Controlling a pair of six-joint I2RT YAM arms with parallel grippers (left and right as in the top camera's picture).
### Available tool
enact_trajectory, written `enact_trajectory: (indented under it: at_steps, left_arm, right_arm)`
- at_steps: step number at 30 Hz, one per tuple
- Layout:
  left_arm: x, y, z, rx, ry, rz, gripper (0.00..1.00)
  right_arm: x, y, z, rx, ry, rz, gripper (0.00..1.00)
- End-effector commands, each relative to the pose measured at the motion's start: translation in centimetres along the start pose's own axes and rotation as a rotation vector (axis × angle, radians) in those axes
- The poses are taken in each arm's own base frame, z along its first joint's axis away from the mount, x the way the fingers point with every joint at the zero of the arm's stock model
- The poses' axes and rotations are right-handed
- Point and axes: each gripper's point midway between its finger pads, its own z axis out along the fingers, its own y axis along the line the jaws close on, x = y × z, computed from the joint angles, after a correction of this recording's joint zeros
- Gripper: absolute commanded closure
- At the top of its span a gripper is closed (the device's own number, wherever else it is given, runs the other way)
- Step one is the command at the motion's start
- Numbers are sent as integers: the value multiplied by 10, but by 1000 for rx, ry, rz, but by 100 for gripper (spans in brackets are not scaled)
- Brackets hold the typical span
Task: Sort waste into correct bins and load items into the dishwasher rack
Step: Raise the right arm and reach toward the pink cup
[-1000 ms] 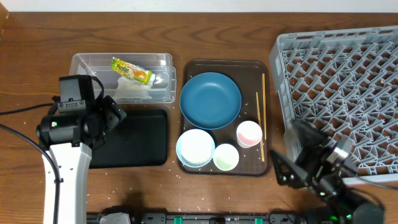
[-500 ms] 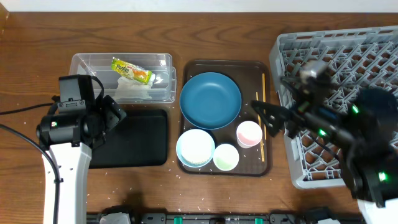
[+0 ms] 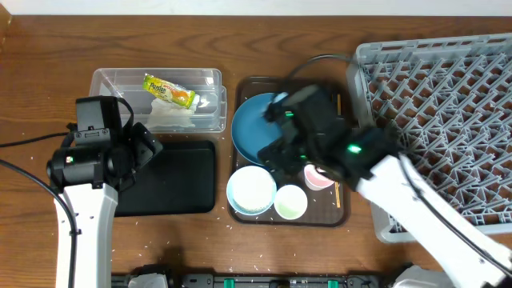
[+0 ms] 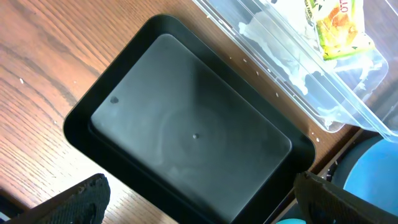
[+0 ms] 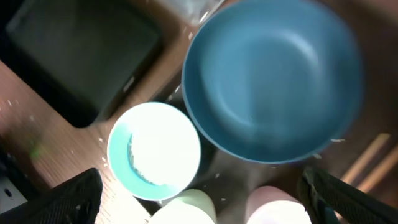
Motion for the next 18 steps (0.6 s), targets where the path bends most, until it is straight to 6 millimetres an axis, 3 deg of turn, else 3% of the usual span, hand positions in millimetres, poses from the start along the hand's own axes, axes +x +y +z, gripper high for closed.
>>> enact_trajectory:
  at_steps: [1,7,8,10,12,14,18]
  left_arm:
    - [-5,-1,-4,4,-11,-8,3]
    - [-5,-1,-4,4,-11,-8,3]
    - [-5,-1,-4,4,-11,-8,2]
    - [-5,-1,-4,4,-11,-8,3]
    - [-5,-1,-4,4,-12,-8,3]
    - [-5,-1,-4,4,-11,-8,3]
    - [-5,-1,-4,4,-11,-8,2]
  right_arm:
    - [-6,22,5,-70,3,-21,1]
    - [0,21,18,-46,42,-36,1]
    - [-2,14,19,-8,35,5,1]
    - [-1,-18,16,174,14,229,1]
    - [17,-53,6,381,4,524,1]
    - [31,-62,3,443,27,633,1]
    - [40,-56,13,419,85,646,1]
